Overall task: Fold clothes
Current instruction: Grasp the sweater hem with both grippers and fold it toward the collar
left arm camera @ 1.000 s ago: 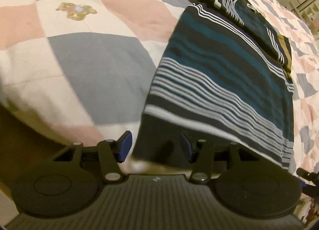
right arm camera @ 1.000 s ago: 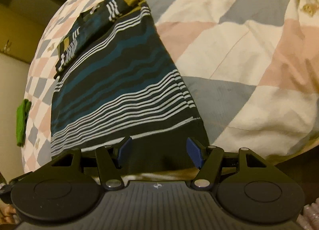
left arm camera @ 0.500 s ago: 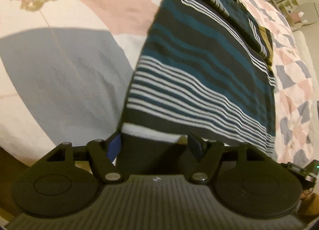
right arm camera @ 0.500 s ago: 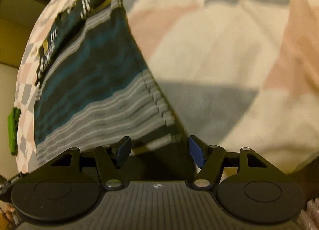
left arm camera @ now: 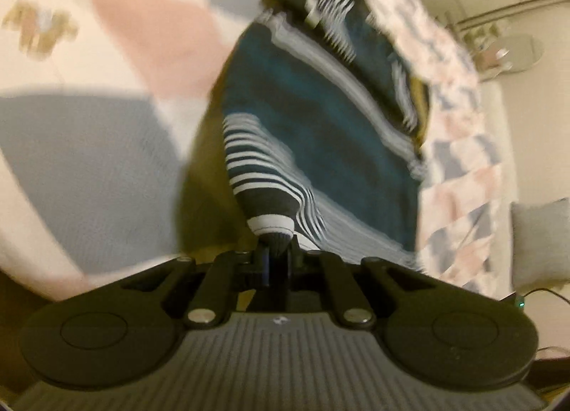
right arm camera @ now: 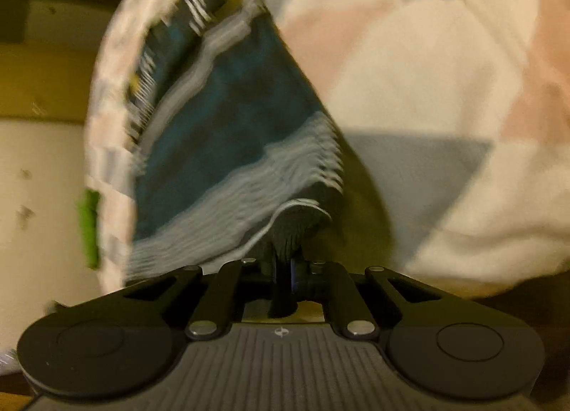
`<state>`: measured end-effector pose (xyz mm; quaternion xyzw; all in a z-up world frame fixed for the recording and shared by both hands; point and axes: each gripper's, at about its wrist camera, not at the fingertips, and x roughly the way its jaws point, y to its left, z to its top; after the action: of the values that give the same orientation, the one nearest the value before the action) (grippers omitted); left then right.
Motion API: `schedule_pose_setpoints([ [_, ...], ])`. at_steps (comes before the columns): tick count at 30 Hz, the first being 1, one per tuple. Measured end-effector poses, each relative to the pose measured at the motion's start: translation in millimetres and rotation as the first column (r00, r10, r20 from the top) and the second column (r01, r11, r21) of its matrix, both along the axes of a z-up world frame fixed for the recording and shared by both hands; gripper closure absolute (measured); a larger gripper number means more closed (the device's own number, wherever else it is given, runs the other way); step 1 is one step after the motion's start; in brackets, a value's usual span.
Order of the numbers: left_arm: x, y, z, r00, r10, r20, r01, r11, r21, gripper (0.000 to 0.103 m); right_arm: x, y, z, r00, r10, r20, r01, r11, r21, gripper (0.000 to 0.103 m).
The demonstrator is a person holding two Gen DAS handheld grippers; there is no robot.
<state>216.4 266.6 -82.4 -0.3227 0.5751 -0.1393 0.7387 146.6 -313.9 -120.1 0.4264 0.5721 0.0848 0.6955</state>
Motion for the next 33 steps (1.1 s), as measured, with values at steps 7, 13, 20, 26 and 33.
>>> schedule_pose_setpoints([
  [7, 109, 5, -10, 0.986, 0.153, -0.072, -0.161, 0.979, -0.123, 0.085, 89, -21, 25, 0.965, -0.250, 0.077, 0.243, 0.966, 0.088, 0.096],
  [13, 169, 17, -40, 0.960, 0.209, -0.185, -0.219, 0.975, -0.035, 0.062, 161, -19, 5, 0.922, -0.385, 0.033, 0.386, 0.921, -0.053, 0.055],
  [20, 160, 21, -17, 0.988, 0.110, -0.105, -0.096, 0.987, 0.127, 0.052, 143, -16, -4, 0.938, -0.344, 0.046, 0.346, 0.923, -0.169, 0.053],
  [26, 152, -17, -17, 0.995, -0.087, -0.044, 0.094, 0.979, 0.179, 0.041, 147, 3, -13, 0.984, -0.175, 0.035, 0.178, 0.941, -0.287, 0.044],
  [33, 135, -27, -2, 0.992, -0.114, 0.061, 0.091, 0.948, 0.306, 0.099, 157, 20, -13, 0.999, -0.030, 0.016, 0.034, 0.926, -0.377, 0.089],
])
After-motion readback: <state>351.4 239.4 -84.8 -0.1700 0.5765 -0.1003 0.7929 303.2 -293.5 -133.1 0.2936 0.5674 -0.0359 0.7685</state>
